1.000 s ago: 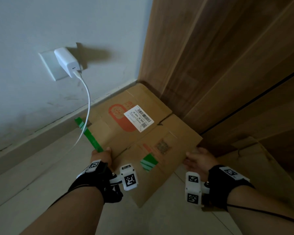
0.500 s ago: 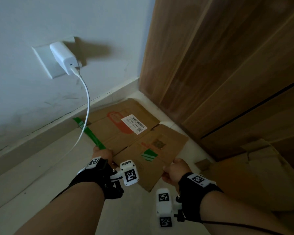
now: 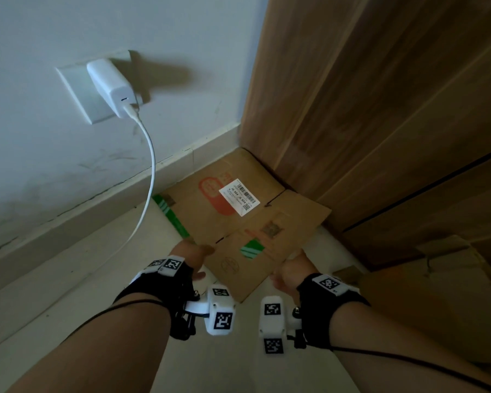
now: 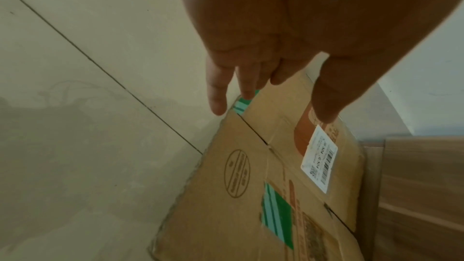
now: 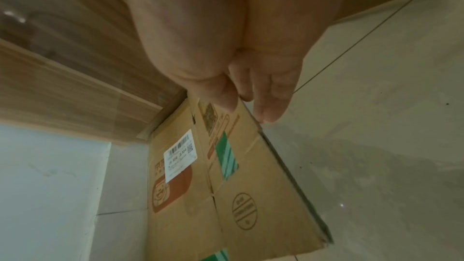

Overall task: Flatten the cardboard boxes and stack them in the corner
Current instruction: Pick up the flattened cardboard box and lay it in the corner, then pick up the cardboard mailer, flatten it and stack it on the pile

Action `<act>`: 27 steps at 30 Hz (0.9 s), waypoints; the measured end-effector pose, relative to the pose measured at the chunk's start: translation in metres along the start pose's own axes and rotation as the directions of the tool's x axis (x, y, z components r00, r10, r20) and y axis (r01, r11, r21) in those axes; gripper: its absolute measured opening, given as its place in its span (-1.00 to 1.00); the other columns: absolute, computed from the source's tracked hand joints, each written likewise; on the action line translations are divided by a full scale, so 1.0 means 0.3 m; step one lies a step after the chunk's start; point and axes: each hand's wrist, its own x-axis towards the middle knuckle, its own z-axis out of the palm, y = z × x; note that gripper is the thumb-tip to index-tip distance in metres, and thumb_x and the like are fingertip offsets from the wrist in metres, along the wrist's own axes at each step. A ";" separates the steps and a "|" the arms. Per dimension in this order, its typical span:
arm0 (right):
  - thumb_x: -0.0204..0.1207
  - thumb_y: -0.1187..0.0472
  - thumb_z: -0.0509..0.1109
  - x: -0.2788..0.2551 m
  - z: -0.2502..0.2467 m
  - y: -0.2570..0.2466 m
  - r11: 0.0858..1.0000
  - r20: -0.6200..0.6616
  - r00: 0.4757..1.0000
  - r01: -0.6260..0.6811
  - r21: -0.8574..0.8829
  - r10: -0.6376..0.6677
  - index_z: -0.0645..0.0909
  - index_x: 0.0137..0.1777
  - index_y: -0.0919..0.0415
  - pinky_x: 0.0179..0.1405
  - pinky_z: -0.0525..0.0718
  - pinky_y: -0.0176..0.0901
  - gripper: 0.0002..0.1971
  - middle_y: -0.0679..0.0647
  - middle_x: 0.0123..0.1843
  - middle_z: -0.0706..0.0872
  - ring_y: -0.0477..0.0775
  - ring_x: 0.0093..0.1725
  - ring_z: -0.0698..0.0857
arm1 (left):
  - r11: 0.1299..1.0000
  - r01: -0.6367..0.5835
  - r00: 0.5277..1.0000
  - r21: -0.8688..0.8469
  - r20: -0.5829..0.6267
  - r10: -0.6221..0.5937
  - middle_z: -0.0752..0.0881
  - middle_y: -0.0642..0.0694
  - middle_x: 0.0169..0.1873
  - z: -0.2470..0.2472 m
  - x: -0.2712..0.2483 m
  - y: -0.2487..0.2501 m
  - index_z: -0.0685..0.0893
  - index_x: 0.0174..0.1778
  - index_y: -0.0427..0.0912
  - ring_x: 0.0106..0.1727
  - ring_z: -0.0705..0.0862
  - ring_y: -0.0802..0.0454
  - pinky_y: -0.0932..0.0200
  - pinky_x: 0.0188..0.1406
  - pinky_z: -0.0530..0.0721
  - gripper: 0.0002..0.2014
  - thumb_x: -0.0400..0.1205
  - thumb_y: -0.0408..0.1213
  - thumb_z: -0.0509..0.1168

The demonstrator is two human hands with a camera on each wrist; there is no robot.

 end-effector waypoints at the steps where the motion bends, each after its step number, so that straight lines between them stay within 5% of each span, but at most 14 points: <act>1: 0.54 0.48 0.18 -0.001 -0.006 0.000 1.000 0.001 1.000 0.014 -0.022 -0.014 0.00 0.63 0.13 0.28 0.65 0.13 -0.29 0.35 0.52 0.39 0.33 0.38 0.56 | 1.000 -0.008 1.000 0.005 0.007 0.008 0.58 -0.26 0.29 -0.004 0.003 -0.006 0.48 0.40 -0.25 0.19 0.54 -0.24 -0.20 0.27 0.64 -0.53 0.55 -0.37 0.34; 3: 0.54 0.48 0.17 -0.006 -0.022 0.007 0.999 -0.003 1.000 0.028 -0.041 -0.028 -0.05 0.64 0.09 0.31 0.62 0.15 -0.27 0.34 0.55 0.34 0.35 0.41 0.52 | 0.999 -0.040 0.999 0.018 0.000 0.040 0.55 -0.24 0.35 -0.009 0.005 -0.018 0.36 0.54 -0.27 0.28 0.55 -0.25 -0.17 0.32 0.61 -0.38 0.54 -0.36 0.35; 6: 0.56 0.49 0.15 -0.019 -0.047 0.019 0.999 0.004 1.000 0.030 -0.022 -0.030 -0.09 0.64 0.05 0.34 0.58 0.16 -0.25 0.33 0.59 0.28 0.37 0.47 0.46 | 0.997 -0.073 0.997 0.032 0.019 0.072 0.56 -0.24 0.22 -0.015 0.003 -0.036 0.41 0.49 -0.32 0.17 0.61 -0.22 -0.12 0.32 0.54 -0.46 0.56 -0.40 0.33; 10: 0.53 0.51 0.21 -0.029 -0.067 0.012 0.998 0.001 0.999 0.039 -0.057 -0.039 -0.13 0.66 -0.02 0.39 0.55 0.19 -0.15 0.29 0.62 0.28 0.32 0.47 0.46 | 0.993 -0.103 0.995 0.055 0.010 0.102 0.41 -0.22 0.56 -0.005 -0.002 -0.046 0.27 0.60 -0.22 0.51 0.45 -0.22 -0.11 0.48 0.47 -0.29 0.52 -0.36 0.38; 18: 0.50 0.45 0.32 -0.099 -0.165 0.009 0.990 -0.043 0.997 0.057 -0.130 -0.063 -0.12 0.68 0.08 0.50 0.47 0.09 -0.12 0.20 0.69 0.14 0.17 0.58 0.34 | 0.983 -0.155 0.986 0.099 0.071 0.148 0.41 -0.22 0.56 0.046 -0.044 -0.054 0.29 0.59 -0.19 0.53 0.43 -0.21 -0.15 0.53 0.41 -0.29 0.51 -0.34 0.39; 22: 0.50 0.35 0.35 -0.209 -0.290 0.009 0.996 -0.181 0.980 0.079 -0.032 -0.083 0.06 0.65 0.07 0.44 0.50 0.13 -0.22 0.15 0.66 0.24 0.22 0.51 0.41 | 0.954 -0.216 0.970 0.206 0.161 0.184 0.43 -0.22 0.54 0.111 -0.103 -0.031 0.30 0.58 -0.10 0.53 0.44 -0.23 -0.21 0.51 0.41 -0.33 0.54 -0.26 0.37; 27: 0.55 0.31 0.26 -0.371 -0.459 -0.006 0.969 -0.377 0.902 0.141 -0.204 -0.210 0.14 0.63 0.10 0.28 0.51 -0.08 -0.34 0.14 0.59 0.38 0.20 0.43 0.51 | 0.936 -0.217 0.964 0.278 0.210 0.161 0.35 -0.13 0.59 0.236 -0.213 -0.003 0.35 0.56 -0.11 0.57 0.38 -0.19 -0.10 0.56 0.35 -0.44 0.61 -0.33 0.26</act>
